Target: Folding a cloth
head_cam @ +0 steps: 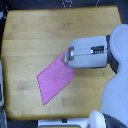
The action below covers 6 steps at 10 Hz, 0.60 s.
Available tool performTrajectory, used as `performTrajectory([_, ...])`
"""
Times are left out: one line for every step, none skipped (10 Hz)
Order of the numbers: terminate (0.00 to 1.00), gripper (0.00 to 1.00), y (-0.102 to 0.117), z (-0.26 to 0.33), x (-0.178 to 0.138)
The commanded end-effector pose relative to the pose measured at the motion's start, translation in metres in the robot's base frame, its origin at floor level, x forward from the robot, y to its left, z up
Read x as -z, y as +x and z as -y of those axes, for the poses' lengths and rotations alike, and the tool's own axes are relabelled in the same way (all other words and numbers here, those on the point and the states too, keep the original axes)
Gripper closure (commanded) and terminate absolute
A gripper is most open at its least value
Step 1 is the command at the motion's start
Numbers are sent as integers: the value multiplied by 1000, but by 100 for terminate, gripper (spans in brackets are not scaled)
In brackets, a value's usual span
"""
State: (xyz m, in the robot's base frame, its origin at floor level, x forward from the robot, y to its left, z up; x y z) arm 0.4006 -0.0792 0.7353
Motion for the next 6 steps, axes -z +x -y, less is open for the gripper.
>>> performTrajectory([0,100,-16,-3,14])
performTrajectory([0,100,-16,-4,16])
performTrajectory([0,100,-15,-3,16])
performTrajectory([0,100,-15,-4,17])
performTrajectory([0,100,-14,-2,17])
performTrajectory([0,100,-14,-1,15])
